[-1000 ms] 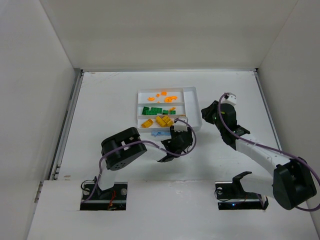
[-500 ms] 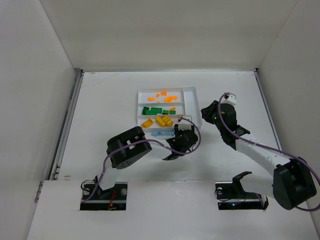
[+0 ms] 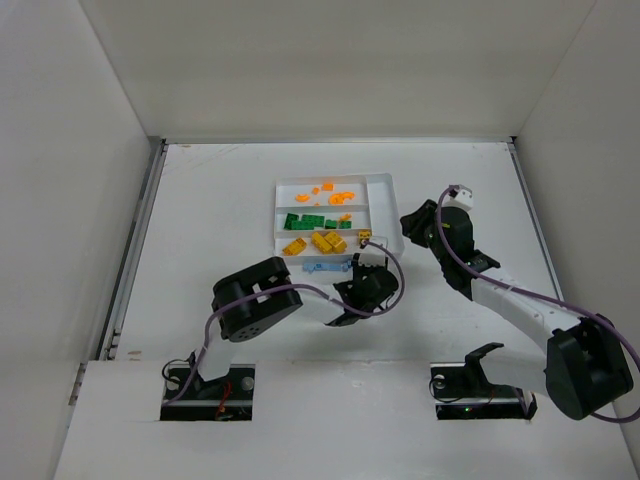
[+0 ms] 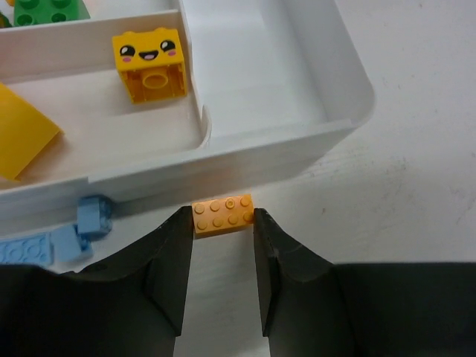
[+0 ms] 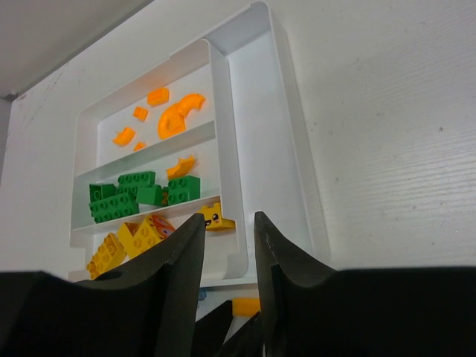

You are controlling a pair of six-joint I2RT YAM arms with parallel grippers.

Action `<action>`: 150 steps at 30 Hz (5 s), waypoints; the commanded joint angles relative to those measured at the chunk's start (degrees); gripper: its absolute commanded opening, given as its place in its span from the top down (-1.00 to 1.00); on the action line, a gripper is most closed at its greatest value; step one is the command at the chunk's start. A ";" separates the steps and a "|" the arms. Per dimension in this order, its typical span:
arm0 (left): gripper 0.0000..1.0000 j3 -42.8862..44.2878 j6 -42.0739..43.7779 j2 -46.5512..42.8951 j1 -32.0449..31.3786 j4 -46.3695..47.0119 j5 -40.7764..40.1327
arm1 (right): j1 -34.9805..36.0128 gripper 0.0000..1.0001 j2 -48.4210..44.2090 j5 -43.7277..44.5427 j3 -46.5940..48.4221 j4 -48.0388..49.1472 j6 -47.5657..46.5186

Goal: Sort the legos into containers by color

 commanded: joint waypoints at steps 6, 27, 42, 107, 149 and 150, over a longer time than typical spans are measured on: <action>0.70 -6.27 2.51 -18.21 -0.62 0.23 1.31 | 0.18 0.19 -1.24 -0.36 -0.41 3.60 0.65; 0.65 11.03 5.93 -6.02 34.98 -2.75 20.65 | 2.11 0.19 3.15 -0.27 1.52 3.60 -0.84; 0.05 10.88 5.41 -7.66 37.18 -5.75 19.78 | 7.38 0.25 8.25 0.25 5.38 1.94 -4.70; 0.32 -29.39 -2.33 -35.10 18.11 -4.17 13.81 | 29.71 0.70 16.88 17.48 8.90 -4.74 -2.60; 0.52 -26.31 -2.68 -28.25 18.81 -5.22 9.84 | 22.41 0.28 13.36 13.44 4.07 -1.32 -2.60; 0.53 -26.40 -2.85 -28.16 18.99 -5.22 10.02 | 22.59 0.28 13.09 13.44 3.81 -1.32 -2.34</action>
